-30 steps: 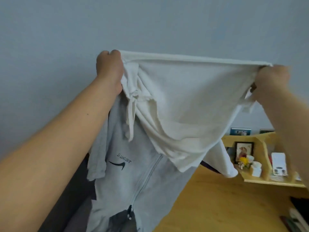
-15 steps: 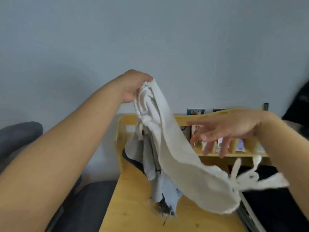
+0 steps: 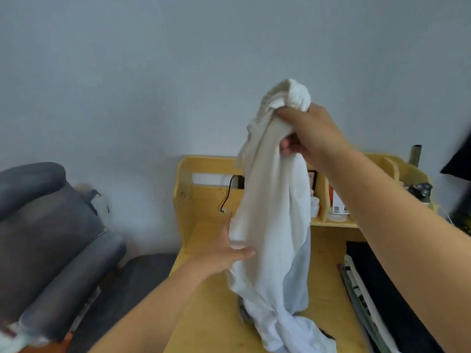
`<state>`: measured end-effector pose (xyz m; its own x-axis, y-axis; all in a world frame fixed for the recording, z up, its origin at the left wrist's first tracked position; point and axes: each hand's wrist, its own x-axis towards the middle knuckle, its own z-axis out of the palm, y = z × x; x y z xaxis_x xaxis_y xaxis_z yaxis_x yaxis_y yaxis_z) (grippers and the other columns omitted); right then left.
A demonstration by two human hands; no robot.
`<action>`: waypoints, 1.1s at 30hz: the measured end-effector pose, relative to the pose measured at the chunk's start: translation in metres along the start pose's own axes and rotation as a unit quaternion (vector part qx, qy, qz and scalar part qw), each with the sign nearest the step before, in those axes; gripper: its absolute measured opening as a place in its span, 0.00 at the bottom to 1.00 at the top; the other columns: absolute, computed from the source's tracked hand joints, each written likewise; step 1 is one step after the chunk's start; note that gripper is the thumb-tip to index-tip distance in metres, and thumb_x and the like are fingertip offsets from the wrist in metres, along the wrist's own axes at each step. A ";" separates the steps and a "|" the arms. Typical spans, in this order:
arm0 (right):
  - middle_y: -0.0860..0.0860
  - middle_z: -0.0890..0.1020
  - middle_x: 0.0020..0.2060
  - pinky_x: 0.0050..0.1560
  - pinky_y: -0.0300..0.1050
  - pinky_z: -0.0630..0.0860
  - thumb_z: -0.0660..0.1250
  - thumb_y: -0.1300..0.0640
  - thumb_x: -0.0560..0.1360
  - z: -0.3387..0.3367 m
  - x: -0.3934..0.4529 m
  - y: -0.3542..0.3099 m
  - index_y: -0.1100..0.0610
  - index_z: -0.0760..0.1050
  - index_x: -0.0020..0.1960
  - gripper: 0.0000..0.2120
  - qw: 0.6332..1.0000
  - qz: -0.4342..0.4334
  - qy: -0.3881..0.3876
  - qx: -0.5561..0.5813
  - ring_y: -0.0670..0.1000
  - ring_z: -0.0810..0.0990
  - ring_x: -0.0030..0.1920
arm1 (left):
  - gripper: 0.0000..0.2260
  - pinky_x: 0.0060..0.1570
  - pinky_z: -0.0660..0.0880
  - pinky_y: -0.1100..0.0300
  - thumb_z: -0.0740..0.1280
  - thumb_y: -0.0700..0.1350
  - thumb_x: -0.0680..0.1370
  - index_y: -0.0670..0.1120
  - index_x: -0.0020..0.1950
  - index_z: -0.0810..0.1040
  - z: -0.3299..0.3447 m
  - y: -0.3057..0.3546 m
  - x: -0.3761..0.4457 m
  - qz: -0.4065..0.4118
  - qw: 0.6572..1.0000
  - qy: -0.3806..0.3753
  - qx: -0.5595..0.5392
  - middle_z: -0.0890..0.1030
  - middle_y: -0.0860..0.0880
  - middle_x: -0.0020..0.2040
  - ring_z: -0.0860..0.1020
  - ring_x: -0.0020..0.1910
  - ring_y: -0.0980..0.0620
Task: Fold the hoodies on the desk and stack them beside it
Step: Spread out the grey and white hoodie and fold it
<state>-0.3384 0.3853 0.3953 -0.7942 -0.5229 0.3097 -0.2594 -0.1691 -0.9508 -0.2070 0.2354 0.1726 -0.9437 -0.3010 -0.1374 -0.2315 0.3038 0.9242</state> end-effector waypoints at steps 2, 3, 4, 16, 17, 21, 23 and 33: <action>0.53 0.79 0.31 0.27 0.42 0.73 0.69 0.57 0.77 0.000 0.006 -0.015 0.61 0.80 0.52 0.07 0.999 -0.031 0.015 -0.008 0.50 0.76 0.25 | 0.26 0.63 0.78 0.53 0.77 0.54 0.73 0.58 0.69 0.72 -0.006 -0.021 0.005 -0.018 0.999 0.038 0.032 0.82 0.60 0.60 0.81 0.56 0.61; 0.52 0.80 0.32 0.28 0.41 0.73 0.69 0.56 0.77 -0.002 0.010 -0.020 0.59 0.80 0.51 0.07 0.998 -0.038 0.044 -0.004 0.49 0.76 0.26 | 0.19 0.60 0.80 0.51 0.76 0.56 0.74 0.58 0.63 0.77 -0.014 -0.024 0.010 -0.026 0.996 0.051 0.070 0.84 0.58 0.56 0.83 0.53 0.59; 0.51 0.81 0.34 0.28 0.41 0.73 0.69 0.55 0.76 -0.006 0.014 -0.024 0.58 0.81 0.51 0.08 0.996 -0.040 0.079 0.001 0.49 0.77 0.27 | 0.14 0.56 0.81 0.51 0.74 0.59 0.75 0.58 0.58 0.80 -0.022 -0.022 0.014 -0.039 0.990 0.056 0.121 0.85 0.57 0.52 0.84 0.50 0.56; 0.54 0.80 0.37 0.38 0.49 0.78 0.67 0.53 0.72 -0.103 0.075 0.011 0.57 0.74 0.39 0.07 0.934 0.033 0.275 -0.227 0.58 0.83 0.43 | 0.08 0.51 0.77 0.44 0.64 0.42 0.80 0.42 0.53 0.81 -0.226 0.100 0.042 0.003 0.799 0.483 0.359 0.79 0.35 0.55 0.80 0.54 0.32; 0.54 0.80 0.43 0.40 0.51 0.81 0.66 0.55 0.72 -0.111 0.085 0.007 0.55 0.74 0.43 0.04 0.936 0.024 0.299 -0.183 0.59 0.83 0.46 | 0.07 0.50 0.77 0.44 0.64 0.42 0.79 0.42 0.51 0.80 -0.235 0.123 0.042 0.041 0.787 0.497 0.363 0.78 0.35 0.55 0.79 0.53 0.32; 0.53 0.81 0.53 0.38 0.56 0.84 0.60 0.58 0.73 -0.130 0.103 -0.007 0.47 0.76 0.52 0.12 0.939 -0.042 0.330 -0.092 0.54 0.84 0.45 | 0.07 0.47 0.75 0.47 0.64 0.41 0.77 0.40 0.45 0.80 -0.245 0.165 0.039 0.154 0.780 0.502 0.339 0.76 0.34 0.53 0.78 0.50 0.35; 0.51 0.83 0.46 0.45 0.53 0.83 0.59 0.56 0.69 -0.136 0.089 0.006 0.51 0.80 0.49 0.13 0.937 -0.026 0.326 -0.118 0.53 0.83 0.45 | 0.13 0.39 0.74 0.48 0.61 0.47 0.74 0.42 0.33 0.74 -0.236 0.146 0.033 0.159 0.810 0.444 0.349 0.78 0.35 0.43 0.79 0.44 0.36; 0.55 0.81 0.42 0.41 0.48 0.72 0.70 0.53 0.75 -0.137 -0.175 0.274 0.56 0.78 0.48 0.06 0.838 0.306 0.146 -0.427 0.56 0.78 0.41 | 0.07 0.40 0.78 0.54 0.68 0.53 0.73 0.51 0.40 0.77 -0.097 -0.143 -0.070 -0.216 0.848 0.144 0.463 0.80 0.51 0.42 0.80 0.40 0.48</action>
<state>-0.3460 0.5454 0.0806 -0.9904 -0.0462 -0.1304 0.0455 0.7813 -0.6225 -0.0852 0.1255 0.0842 -0.6574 -0.7325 -0.1770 -0.7530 0.6477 0.1161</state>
